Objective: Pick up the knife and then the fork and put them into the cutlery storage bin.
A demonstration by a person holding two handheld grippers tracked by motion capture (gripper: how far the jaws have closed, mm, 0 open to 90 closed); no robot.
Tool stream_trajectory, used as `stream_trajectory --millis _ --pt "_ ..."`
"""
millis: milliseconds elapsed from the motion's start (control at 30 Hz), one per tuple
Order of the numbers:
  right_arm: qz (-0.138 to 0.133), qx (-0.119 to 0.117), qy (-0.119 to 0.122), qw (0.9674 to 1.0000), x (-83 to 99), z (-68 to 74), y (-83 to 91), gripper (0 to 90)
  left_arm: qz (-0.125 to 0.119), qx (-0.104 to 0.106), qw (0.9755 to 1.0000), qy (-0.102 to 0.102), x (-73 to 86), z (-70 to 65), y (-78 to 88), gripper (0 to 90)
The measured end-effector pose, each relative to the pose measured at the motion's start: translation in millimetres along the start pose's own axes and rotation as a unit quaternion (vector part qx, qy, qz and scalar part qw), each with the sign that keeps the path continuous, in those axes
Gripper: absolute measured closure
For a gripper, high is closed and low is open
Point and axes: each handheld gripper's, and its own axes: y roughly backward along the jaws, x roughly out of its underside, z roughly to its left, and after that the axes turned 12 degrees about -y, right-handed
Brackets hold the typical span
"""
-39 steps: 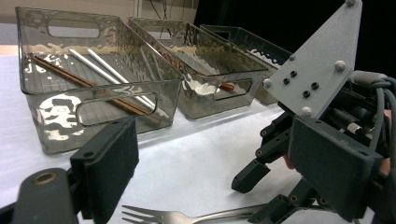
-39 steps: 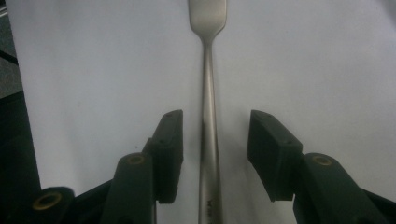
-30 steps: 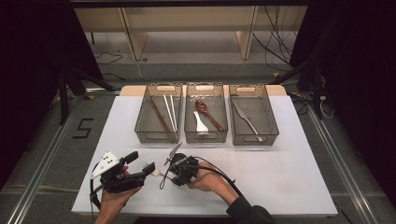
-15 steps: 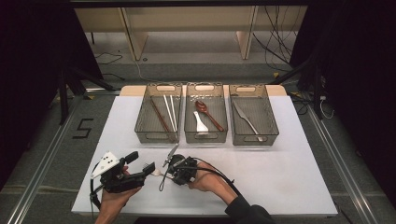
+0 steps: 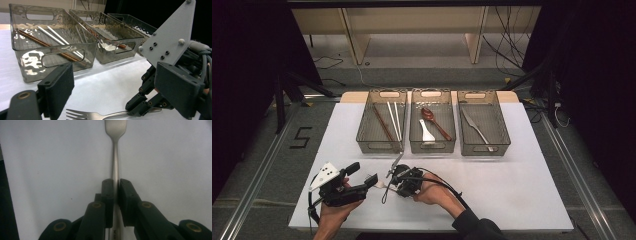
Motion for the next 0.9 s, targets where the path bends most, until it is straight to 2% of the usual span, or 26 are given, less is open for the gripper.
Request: stream_trajectory --millis 33,67,267,400,433,467,700,900 --pt "0.003 -0.001 0.000 1.0000 0.0 -0.8 0.5 83.2 0.000 0.000 1.0000 0.000 -0.1 0.0 0.1 15.6" --pt "0.005 -0.003 -0.013 0.9999 -0.2 0.3 1.0 83.2 0.000 0.000 1.0000 0.000 -0.1 0.1 0.2 15.6" --pt "0.004 -0.004 -0.007 1.0000 0.9 -3.4 2.2 83.3 0.000 0.000 1.0000 -0.001 -0.1 -0.1 0.0 15.6" --pt "0.008 -0.006 -0.015 0.9998 0.9 -4.7 6.7 83.3 0.000 0.000 1.0000 -0.001 0.0 -0.1 -0.1 15.6" --pt "-0.001 -0.007 -0.011 0.9999 1.2 -6.3 7.0 83.3 0.001 0.000 1.0000 -0.001 0.0 -0.1 -0.1 15.6" --pt "-0.001 -0.009 -0.018 0.9998 1.3 -5.7 7.6 83.3 0.001 0.000 1.0000 -0.001 0.0 -0.1 -0.1 15.6" --pt "-0.007 -0.009 -0.018 0.9998 2.2 -9.9 13.5 83.3 0.000 0.000 1.0000 -0.001 0.0 -0.1 0.0 15.6" --pt "-0.025 -0.005 -0.030 0.9992 6.8 -18.4 29.7 83.3 0.001 -0.001 1.0000 -0.001 0.0 -0.2 -0.1 15.6"
